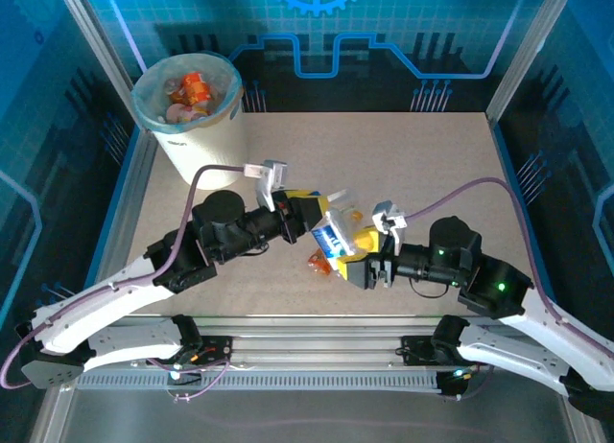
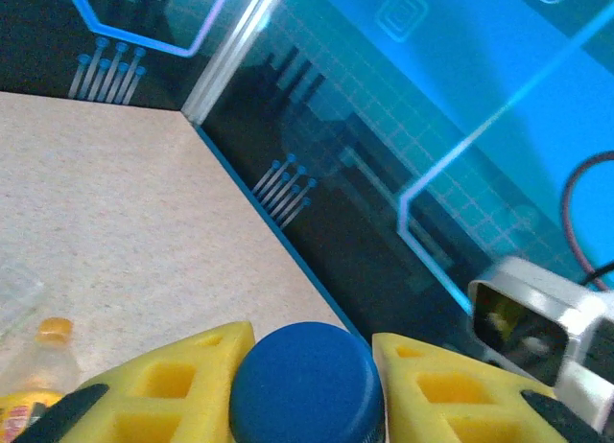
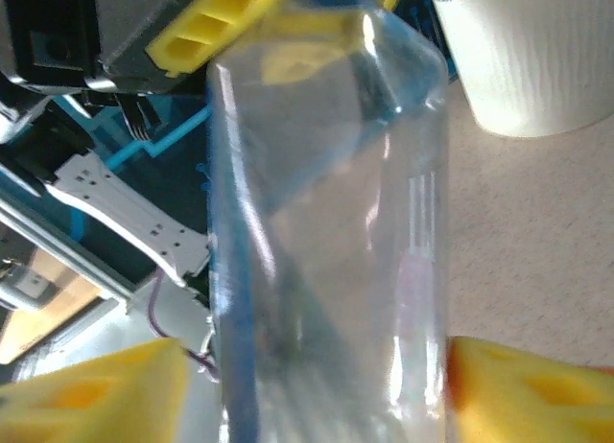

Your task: Put the plastic bottles in the bin

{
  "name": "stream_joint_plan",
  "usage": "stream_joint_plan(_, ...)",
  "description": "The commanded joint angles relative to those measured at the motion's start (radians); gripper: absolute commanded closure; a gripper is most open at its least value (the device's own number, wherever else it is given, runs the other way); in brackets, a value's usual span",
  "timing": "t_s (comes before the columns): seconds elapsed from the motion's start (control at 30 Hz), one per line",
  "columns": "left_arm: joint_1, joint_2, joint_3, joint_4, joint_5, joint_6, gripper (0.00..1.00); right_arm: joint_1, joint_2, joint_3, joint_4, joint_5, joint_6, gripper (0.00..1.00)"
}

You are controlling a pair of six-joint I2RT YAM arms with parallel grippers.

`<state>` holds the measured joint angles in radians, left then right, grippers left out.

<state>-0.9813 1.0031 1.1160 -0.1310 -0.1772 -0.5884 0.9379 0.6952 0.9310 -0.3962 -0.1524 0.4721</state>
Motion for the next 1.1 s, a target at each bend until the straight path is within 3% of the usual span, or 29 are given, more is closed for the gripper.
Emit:
stream_joint_plan(0.0,0.02,-0.007,0.035,-0.012,-0.113,0.068,0.81,0.012,0.032,0.092,0.032,0.114,-0.043,0.07)
stream_joint_plan(0.1,0.077,0.011,0.094,-0.042,-0.162,0.119,0.85,0.012,0.101,0.177,0.024,0.183,-0.102,0.0)
stream_joint_plan(0.4,0.415,0.204,0.445,-0.128,-0.117,0.281,0.9,-0.005,0.464,0.58,-0.082,0.351,-0.288,0.0)
stream_joint_plan(0.63,0.669,0.465,0.845,-0.202,-0.118,0.545,0.89,-0.054,0.766,0.871,-0.109,0.222,-0.383,0.0)
stream_joint_plan(0.8,0.837,0.698,1.19,-0.435,-0.184,0.661,0.88,-0.061,0.982,1.087,-0.21,0.165,-0.446,0.0)
stream_joint_plan(1.07,1.011,0.95,1.421,-0.677,-0.202,0.756,0.79,-0.064,1.163,1.224,-0.291,0.12,-0.453,0.02)
